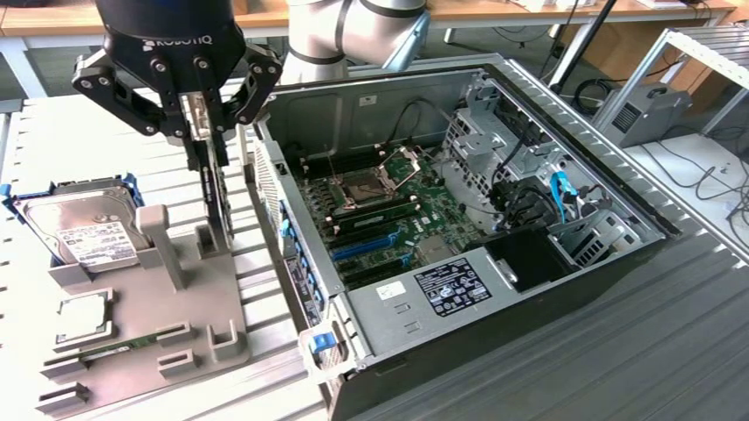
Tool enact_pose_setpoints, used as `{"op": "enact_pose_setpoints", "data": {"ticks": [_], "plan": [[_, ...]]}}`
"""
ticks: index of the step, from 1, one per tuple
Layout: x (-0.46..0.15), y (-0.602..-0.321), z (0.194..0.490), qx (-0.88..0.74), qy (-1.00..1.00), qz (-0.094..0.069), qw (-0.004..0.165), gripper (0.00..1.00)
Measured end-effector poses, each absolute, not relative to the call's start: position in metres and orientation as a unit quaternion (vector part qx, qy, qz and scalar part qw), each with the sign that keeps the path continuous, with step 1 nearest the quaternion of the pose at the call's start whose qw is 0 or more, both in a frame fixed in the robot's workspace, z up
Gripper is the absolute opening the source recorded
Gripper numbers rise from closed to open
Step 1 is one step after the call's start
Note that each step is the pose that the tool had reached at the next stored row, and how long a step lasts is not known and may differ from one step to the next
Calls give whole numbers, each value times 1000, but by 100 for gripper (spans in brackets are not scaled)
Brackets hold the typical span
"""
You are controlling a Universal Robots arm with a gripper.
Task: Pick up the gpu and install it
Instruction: 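Pick up the gpu and move the gpu toward the slot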
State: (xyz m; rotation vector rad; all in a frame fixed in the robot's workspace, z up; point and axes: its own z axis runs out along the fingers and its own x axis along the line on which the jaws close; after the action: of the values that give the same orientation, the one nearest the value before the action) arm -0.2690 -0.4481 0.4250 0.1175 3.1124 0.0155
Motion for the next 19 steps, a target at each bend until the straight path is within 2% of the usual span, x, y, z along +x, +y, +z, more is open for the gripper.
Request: {"op": "enact_pose_setpoints", "data": {"ticks": [19], "plan": [[-264, -448, 425, 38, 999, 5, 13, 26]]}}
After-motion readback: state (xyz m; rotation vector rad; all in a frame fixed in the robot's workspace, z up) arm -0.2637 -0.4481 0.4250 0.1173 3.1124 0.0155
